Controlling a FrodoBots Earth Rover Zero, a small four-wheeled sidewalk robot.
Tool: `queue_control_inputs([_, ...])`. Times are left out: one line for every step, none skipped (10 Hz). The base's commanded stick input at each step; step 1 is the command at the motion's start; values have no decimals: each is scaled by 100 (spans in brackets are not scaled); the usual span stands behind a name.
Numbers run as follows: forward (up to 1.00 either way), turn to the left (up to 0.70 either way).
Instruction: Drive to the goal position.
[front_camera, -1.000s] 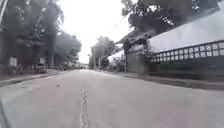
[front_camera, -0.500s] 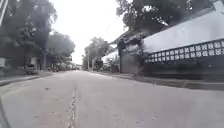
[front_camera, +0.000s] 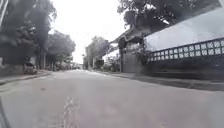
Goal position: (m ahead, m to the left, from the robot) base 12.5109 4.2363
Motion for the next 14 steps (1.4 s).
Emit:
queue_control_inputs([50, 0])
queue_control_inputs([50, 0])
queue_control_inputs([50, 0])
queue_control_inputs([50, 0])
queue_control_inputs([50, 0])
queue_control_inputs([50, 0])
queue_control_inputs([50, 0])
queue_control_inputs([50, 0])
queue_control_inputs([50, 0])
queue_control_inputs([50, 0])
queue_control_inputs([50, 0])
queue_control_inputs([50, 0])
queue_control_inputs([50, 0])
queue_control_inputs([50, 0])
